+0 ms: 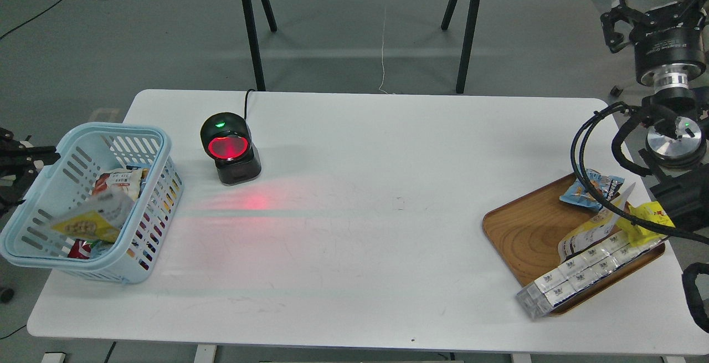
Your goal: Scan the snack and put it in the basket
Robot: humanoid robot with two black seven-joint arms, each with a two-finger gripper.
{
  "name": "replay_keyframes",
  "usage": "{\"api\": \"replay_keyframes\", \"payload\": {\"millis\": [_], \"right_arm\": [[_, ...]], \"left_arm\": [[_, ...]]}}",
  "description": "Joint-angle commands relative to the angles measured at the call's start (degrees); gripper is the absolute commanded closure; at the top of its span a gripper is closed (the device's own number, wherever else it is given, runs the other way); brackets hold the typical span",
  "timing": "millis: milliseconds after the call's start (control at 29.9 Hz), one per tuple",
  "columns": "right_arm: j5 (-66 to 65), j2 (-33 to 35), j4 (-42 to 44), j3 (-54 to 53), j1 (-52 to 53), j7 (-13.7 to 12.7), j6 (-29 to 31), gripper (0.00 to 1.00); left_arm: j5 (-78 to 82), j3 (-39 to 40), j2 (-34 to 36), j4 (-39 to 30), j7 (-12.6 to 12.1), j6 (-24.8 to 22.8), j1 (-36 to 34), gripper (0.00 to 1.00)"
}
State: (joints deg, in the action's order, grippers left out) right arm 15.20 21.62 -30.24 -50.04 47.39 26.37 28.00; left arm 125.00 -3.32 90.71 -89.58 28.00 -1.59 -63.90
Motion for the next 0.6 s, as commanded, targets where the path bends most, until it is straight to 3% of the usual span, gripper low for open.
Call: {"api": "replay_keyframes", "payload": {"millis": [0, 134, 301, 401, 569], "right_arm": [[0.0, -0.09, 0.01, 0.11, 0.07, 0.0, 0.0, 0.01], [-0.17, 0.09, 0.01, 0.38, 0.25, 0.0, 0.0, 0.01], [-0.61, 0.17, 0.1, 1.08, 2.7, 0.0, 0.0, 0.01], [-0.61, 0.52, 0.09, 1.08, 3.76, 0.26, 0.0, 0.01], [-0.61, 1.49, 0.44, 1.08, 5.25, 0.09, 0.0, 0.01]], "left_arm": [[-0.89, 0.59, -0.35, 0.1, 0.0, -0.17, -0.44, 0.63], [-15.53, 4.62, -2.72, 0.54, 0.0, -0.69, -0.79, 0.23], [-34.27, 8.24, -9.48, 5.8, 0.0, -2.36, -0.7, 0.18], [-42.1, 10.87, -14.49, 10.28, 0.0, -2.28, -0.7, 0.06], [-53.79, 14.47, -25.11, 19.33, 0.0, -2.1, -0.7, 0.06]]}}
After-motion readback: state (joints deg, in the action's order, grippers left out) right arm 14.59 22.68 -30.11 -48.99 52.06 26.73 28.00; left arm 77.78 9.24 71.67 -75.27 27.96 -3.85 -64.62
